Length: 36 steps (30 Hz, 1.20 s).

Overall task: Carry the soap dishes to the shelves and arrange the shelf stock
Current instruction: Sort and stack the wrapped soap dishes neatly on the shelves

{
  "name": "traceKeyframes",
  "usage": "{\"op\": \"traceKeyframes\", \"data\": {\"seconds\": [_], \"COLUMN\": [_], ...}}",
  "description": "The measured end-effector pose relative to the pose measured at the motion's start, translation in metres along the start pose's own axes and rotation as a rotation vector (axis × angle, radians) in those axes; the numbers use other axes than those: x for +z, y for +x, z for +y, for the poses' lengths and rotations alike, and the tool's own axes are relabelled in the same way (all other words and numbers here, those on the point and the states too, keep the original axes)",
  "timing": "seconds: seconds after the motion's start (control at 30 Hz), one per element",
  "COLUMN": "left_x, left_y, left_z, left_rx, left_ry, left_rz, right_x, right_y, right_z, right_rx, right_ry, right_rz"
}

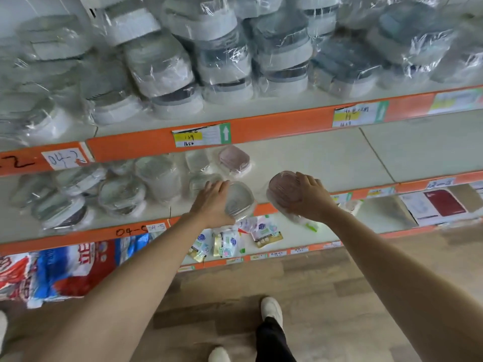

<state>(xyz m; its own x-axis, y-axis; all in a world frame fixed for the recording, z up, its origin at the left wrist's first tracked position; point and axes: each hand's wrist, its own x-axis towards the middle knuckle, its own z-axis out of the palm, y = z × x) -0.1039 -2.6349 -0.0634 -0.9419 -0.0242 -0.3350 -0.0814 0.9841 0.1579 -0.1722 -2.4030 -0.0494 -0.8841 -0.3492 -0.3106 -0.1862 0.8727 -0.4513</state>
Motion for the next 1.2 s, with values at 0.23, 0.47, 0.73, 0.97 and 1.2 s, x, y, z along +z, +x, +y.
{"op": "traceKeyframes", "data": {"seconds": [0.23, 0.47, 0.73, 0.97, 1.2], "left_x": [0.024, 0.03, 0.042, 0.055, 0.053], "left_y": [0.044, 0.111, 0.194, 0.221, 0.204], "left_z": [-0.008, -0.059, -0.108, -0.118, -0.121], "left_rx": [-0.275, -0.477, -0.584, -0.684, -0.67], "left_ry": [-0.041, -0.084, -0.085, -0.109, -0.088], "left_rz": [0.128, 0.352, 0.484, 0.486, 0.444], "right_x": [0.029, 0.072, 0.113, 0.129, 0.124], "right_y": [0.061, 0.145, 0.225, 0.253, 0.246], "right_z": [0.009, -0.023, -0.053, -0.058, -0.067], "right_rx": [0.006, -0.157, -0.224, -0.209, -0.27], "right_ry": [0.048, 0.051, -0.041, -0.128, -0.219], "right_rz": [-0.03, 0.099, 0.273, 0.268, 0.17]}}
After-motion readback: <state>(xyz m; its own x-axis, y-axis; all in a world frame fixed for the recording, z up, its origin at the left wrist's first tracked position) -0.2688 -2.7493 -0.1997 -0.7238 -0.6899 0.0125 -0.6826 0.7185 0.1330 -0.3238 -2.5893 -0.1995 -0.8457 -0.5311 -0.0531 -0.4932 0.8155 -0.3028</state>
